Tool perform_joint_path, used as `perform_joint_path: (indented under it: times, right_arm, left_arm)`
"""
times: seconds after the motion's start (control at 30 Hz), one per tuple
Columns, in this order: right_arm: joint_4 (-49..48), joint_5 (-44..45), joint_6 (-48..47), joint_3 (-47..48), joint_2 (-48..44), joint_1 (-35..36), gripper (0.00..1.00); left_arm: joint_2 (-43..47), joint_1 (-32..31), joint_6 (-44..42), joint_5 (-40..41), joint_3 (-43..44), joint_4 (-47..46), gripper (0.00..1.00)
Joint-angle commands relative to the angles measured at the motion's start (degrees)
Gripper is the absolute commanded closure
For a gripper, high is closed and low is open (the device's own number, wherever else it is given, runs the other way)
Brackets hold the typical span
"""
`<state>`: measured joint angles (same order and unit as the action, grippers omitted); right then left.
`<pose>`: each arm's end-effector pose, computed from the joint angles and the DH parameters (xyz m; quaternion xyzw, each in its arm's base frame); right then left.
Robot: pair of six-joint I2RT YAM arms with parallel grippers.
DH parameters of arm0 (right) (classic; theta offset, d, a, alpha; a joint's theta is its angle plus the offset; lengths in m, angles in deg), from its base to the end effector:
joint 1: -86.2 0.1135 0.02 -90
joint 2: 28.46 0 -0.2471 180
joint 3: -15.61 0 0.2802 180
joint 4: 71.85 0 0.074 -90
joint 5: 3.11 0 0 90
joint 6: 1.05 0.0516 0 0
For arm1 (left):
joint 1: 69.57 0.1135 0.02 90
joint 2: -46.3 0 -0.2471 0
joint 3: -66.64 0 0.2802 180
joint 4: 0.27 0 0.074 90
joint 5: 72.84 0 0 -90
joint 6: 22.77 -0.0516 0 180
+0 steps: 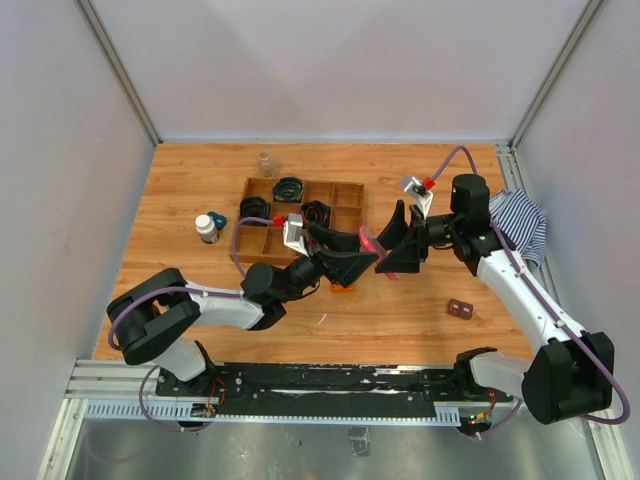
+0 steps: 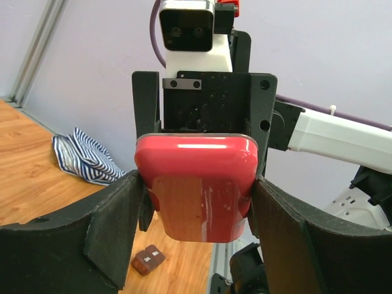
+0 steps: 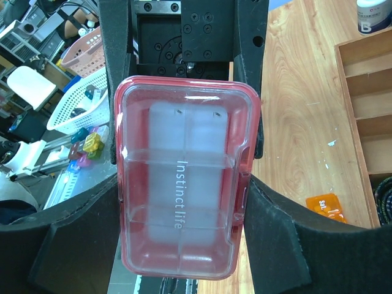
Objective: Sort the pills into containers
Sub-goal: Open the pill container at the center of the board.
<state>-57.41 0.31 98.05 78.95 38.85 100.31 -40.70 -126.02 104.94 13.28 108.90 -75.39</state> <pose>0.2564 0.1176 0.2977 -0.4265 0.5723 0.6304 0.3051 0.1708 -0.2639 0.2265 0.1099 0.4854 -0.6465 0.5782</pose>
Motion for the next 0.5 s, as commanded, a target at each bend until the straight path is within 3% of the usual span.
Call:
perform_joint_path:
  times: [0.0,0.1,0.3,0.4,0.47]
  right_arm:
    - [0.7,-0.2,-0.9,1.7,-0.1,1.6,0.79]
    - [0.8,0.0,-1.0,1.7,-0.1,1.6,0.79]
    - [0.8,0.1,-1.1,1.6,0.1,1.6,0.76]
    - [1.0,0.1,-1.0,1.7,0.1,1.6,0.61]
    - [1.2,0.2,-0.9,1.7,-0.2,1.6,0.5]
  left_arm:
    - [-0.9,-0.9,-0.2,1.1,2.0,-15.0,0.27]
    - [-1.1,-0.9,0.0,1.0,2.3,-15.0,0.31]
    - [-1.1,-0.9,-0.5,0.4,2.1,-15.1,0.69]
    - [-0.9,-0.9,-0.9,-0.5,1.8,-15.0,0.86]
    - [-0.6,-0.8,-0.7,-0.7,1.6,-15.1,0.91]
